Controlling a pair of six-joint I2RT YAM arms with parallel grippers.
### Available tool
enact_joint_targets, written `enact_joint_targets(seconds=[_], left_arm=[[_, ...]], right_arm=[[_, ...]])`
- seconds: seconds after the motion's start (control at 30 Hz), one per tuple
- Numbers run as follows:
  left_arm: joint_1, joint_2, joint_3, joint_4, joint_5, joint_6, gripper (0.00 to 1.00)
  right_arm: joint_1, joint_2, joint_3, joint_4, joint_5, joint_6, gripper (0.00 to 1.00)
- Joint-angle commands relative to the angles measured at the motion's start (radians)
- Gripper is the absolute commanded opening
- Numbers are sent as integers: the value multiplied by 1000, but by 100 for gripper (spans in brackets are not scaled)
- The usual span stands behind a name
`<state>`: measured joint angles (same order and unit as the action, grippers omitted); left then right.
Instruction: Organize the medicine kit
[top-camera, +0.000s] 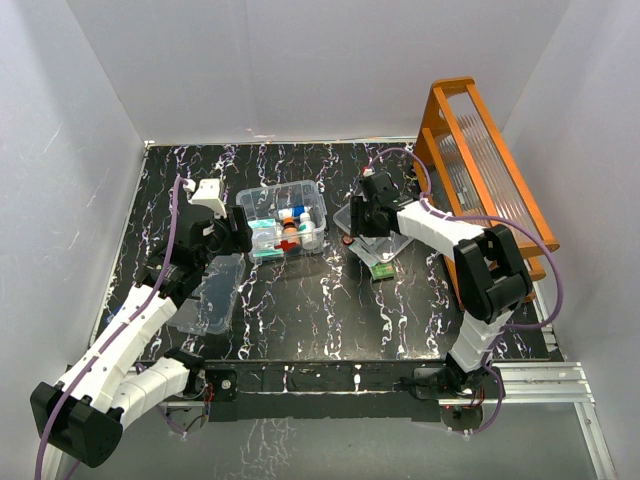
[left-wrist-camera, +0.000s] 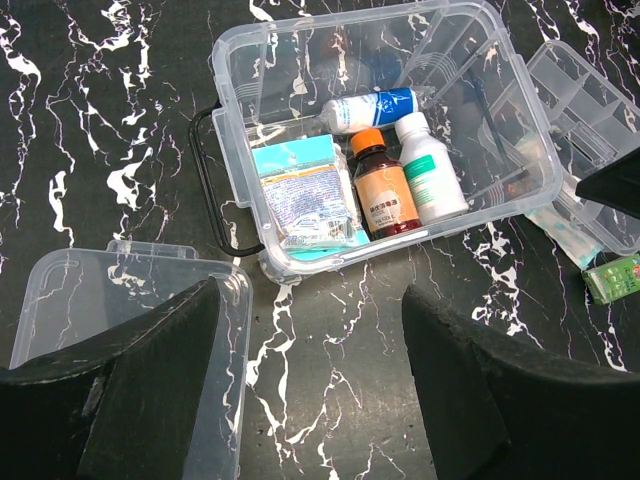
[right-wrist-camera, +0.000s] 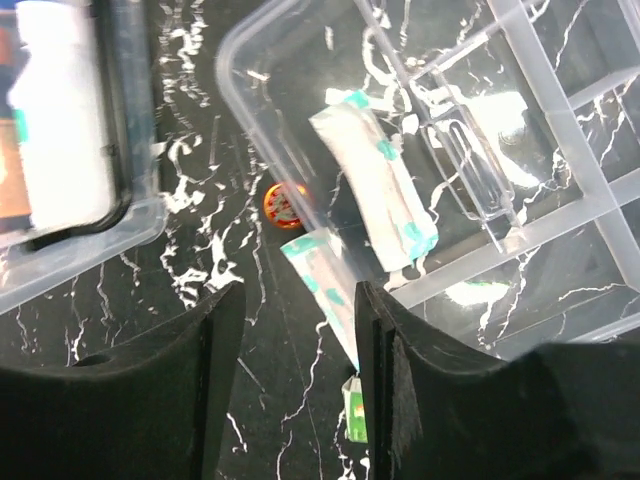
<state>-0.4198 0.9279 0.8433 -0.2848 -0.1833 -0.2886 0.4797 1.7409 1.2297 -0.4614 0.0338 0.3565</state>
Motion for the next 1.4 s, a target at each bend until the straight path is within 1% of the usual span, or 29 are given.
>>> enact_joint_targets(seconds=[0.0,0.13,0.3,0.6,0.77,0.87,1.13,1.37], left_arm=[[6,-13,26,13,9,-9,72],[6,-10,32,18,12,-11,72],[6,-12,39,10,3,-9,72],[6,-22,34,0,-10,-10,72],[6,-19,32,1,-10,-9,72],[6,-16,31,2,-11,-7,72],[6,-11,28,6,-9,-8,72],[6,-11,27,9,-9,-9,72]], right_arm=[[99,-76,-20,-1,113,-131,44],[177,-46,-24,-21,254,-172,40],[209,39,8,-41,376,-200,36],[210,117,23,-11,430,-227,34],[209,130,23,0,441,-222,39],[205,139,21,4,427,-223,40],[162,131,-10,17,303,-219,37],[109,132,-42,20,109,-214,34]])
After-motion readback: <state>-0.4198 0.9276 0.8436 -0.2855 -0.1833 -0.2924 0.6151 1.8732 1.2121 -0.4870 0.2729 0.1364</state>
